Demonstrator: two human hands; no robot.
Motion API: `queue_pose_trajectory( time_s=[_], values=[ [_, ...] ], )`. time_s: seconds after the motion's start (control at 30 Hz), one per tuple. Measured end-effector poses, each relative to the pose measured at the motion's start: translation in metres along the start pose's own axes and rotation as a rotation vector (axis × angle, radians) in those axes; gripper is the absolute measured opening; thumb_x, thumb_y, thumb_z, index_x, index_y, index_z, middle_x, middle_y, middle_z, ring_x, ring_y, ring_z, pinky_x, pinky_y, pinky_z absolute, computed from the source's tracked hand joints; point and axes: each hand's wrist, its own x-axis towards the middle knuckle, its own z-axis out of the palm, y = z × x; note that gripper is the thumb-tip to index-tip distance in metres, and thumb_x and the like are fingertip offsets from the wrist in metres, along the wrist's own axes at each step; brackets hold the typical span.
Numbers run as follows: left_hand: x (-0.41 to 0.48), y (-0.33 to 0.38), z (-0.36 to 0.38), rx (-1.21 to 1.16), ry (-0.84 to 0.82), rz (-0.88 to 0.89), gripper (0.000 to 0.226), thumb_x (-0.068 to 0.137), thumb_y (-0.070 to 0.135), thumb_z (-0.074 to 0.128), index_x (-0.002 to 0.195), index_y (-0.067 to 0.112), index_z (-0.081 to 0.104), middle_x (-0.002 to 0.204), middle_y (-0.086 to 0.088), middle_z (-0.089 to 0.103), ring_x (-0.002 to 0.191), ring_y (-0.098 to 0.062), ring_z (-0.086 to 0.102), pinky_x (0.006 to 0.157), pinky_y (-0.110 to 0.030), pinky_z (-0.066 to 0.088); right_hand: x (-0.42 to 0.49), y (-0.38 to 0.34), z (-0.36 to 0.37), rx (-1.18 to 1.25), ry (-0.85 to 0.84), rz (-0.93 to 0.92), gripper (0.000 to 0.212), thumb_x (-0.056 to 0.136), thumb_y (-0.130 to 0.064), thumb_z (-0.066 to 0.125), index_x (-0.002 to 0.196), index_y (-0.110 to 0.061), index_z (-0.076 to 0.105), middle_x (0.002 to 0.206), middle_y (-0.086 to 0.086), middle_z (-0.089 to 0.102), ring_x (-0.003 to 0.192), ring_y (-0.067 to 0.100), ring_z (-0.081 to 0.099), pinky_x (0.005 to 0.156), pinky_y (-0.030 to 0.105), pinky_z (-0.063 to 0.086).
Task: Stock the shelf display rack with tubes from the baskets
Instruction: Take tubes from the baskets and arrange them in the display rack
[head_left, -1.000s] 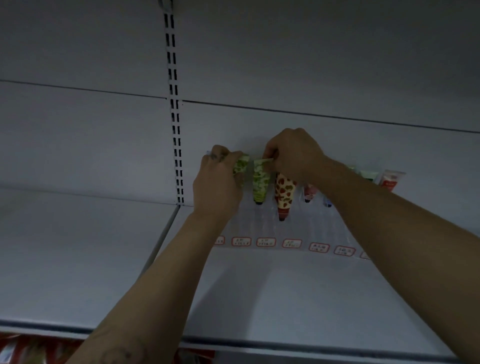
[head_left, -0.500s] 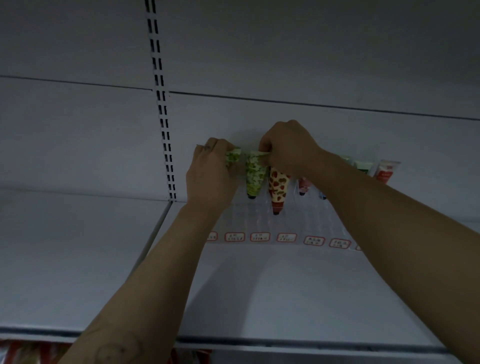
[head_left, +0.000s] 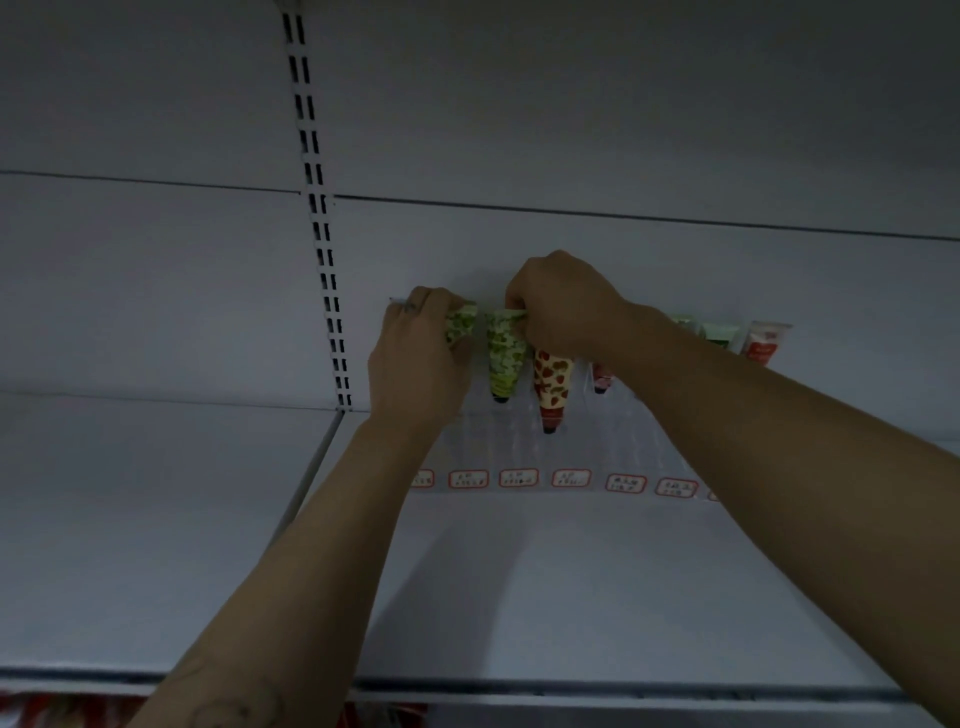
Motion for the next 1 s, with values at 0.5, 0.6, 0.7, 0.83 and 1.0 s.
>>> queue_pose_trajectory(
  time_s=[0.5,0.6,0.7,0.83,1.0],
  values=[
    [-0.013,0.006,-0.03,0.243,-0.146,0.126,0.061,0.076,0.013,0.075,0.132,0.003,0.054,0.128,-0.017,0.058,0.113,-0.039,0.054,0.083,-0.049,0.048,-0.058,-0.004,-0.03,-0.009,0.067,0.056,0.074,0.086,-0.051,0.061,0.148,-0.022,0.031,0.149,0.004,0.039,0.135,0.023,0.031,0.11,0.035,0.018],
    [-0.021,0.019,-0.046,0.343,-0.203,0.154,0.06,0.076,0.018,0.075,0.132,0.006,0.054,0.132,-0.014,0.056,0.12,-0.036,0.05,0.089,-0.047,0.043,-0.091,-0.001,-0.039,0.014,0.072,0.069,0.082,0.085,-0.057,0.059,0.15,-0.023,0.024,0.156,0.0,0.027,0.141,0.018,0.024,0.114,0.032,0.009],
    [-0.034,0.042,-0.064,0.461,-0.299,0.145,0.059,0.086,0.033,0.066,0.138,0.014,0.047,0.141,-0.006,0.048,0.132,-0.028,0.038,0.098,-0.042,0.035,-0.13,-0.005,-0.046,0.066,0.053,0.085,0.083,0.085,-0.057,0.058,0.151,-0.025,0.02,0.157,-0.001,0.021,0.142,0.016,0.02,0.115,0.029,0.003],
    [-0.067,0.078,-0.092,0.579,-0.395,0.16,0.06,0.09,0.048,0.055,0.14,0.019,0.041,0.141,-0.002,0.046,0.132,-0.024,0.035,0.102,-0.041,0.033,-0.183,-0.022,-0.047,0.136,0.053,0.069,0.084,0.081,-0.054,0.065,0.148,-0.021,0.028,0.152,0.0,0.034,0.138,0.019,0.028,0.114,0.032,0.014],
    [-0.136,0.11,-0.108,0.579,-0.535,0.164,0.068,0.091,0.058,0.047,0.147,0.023,0.031,0.147,0.003,0.041,0.136,-0.021,0.032,0.105,-0.04,0.03,-0.247,-0.048,-0.032,0.181,-0.029,0.052,0.086,0.08,-0.061,0.062,0.148,-0.02,0.029,0.151,-0.002,0.035,0.136,0.018,0.031,0.112,0.031,0.018]
  ],
)
